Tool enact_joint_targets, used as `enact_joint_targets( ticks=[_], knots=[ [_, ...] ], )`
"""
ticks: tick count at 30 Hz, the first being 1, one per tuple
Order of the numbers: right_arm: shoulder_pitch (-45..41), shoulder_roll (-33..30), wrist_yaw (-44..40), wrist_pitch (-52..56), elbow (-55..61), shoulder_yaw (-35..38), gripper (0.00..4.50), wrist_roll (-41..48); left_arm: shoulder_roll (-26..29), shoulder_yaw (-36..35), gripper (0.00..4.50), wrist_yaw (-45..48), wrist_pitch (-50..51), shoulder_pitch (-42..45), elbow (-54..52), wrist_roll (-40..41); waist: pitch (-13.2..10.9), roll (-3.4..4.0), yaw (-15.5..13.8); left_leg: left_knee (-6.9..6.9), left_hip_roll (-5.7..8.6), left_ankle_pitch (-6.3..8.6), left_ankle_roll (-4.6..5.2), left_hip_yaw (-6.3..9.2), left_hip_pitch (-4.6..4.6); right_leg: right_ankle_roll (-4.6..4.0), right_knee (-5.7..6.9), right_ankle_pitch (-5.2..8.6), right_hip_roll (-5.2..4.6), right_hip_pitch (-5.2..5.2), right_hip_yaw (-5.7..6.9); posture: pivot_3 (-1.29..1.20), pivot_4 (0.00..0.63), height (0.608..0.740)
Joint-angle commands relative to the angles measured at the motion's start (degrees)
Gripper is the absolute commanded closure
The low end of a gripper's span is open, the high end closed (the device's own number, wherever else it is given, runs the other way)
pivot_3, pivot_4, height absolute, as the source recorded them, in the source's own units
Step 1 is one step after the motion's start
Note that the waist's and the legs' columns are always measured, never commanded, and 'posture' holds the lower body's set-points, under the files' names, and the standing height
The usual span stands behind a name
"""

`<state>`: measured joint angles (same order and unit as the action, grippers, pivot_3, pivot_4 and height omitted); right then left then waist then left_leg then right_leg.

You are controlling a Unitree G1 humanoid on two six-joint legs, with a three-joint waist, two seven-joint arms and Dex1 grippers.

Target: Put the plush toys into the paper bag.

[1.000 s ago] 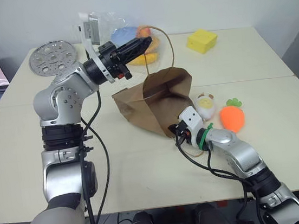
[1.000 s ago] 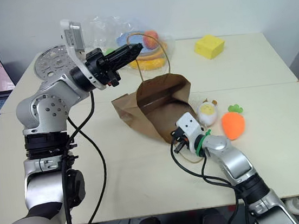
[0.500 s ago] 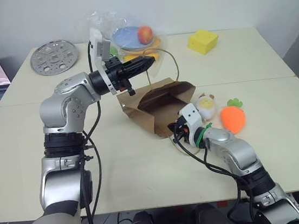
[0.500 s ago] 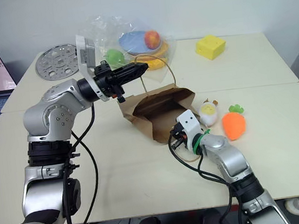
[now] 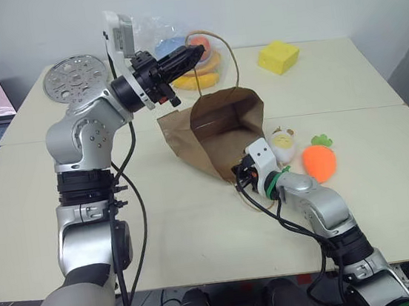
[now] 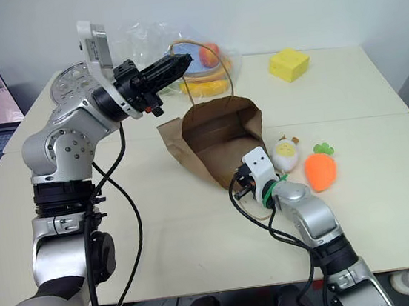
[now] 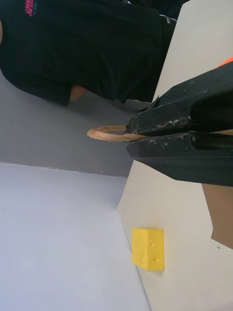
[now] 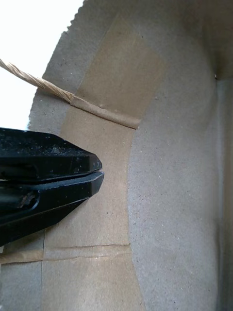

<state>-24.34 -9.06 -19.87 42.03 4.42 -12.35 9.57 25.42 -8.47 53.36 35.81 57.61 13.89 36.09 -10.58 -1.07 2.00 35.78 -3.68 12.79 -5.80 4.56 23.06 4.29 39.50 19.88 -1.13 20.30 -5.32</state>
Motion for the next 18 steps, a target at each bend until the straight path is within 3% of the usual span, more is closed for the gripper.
enact_joint_targets(
  ticks=[1, 13, 18],
  knots=[
    [0.9, 0.0, 1.5, 1.2, 0.2, 1.5, 4.46, -0.5, 1.0, 0.9, 4.5, 1.5, -1.9, -1.1, -2.7, -0.9, 0.0, 0.0, 0.0, 0.0, 0.0, 0.0, 0.0, 0.0, 0.0, 0.0, 0.01, 0.0, 0.0, 0.0, 0.0, 0.0, 0.15, 0.74],
    [1.9, -0.1, 0.8, 2.0, 5.0, 3.3, 4.46, 1.5, 0.0, 3.1, 4.5, 2.0, -4.0, -4.2, -4.6, -2.5, 0.0, 0.0, -0.1, -0.05, 0.0, 0.0, 0.0, 0.0, 0.04, 0.0, -0.05, 0.0, 0.0, 0.04, 0.0, 0.0, 0.15, 0.74],
    [2.2, -0.1, -1.9, 1.3, 12.9, 4.6, 4.46, 5.1, 0.4, 3.5, 4.5, 2.7, -4.5, -4.0, -4.4, -3.0, 0.0, 0.01, 0.0, -0.07, 0.0, 0.0, 0.0, 0.0, 0.1, 0.0, -0.05, 0.0, 0.0, 0.11, 0.01, 0.0, 0.15, 0.74]
  ],
)
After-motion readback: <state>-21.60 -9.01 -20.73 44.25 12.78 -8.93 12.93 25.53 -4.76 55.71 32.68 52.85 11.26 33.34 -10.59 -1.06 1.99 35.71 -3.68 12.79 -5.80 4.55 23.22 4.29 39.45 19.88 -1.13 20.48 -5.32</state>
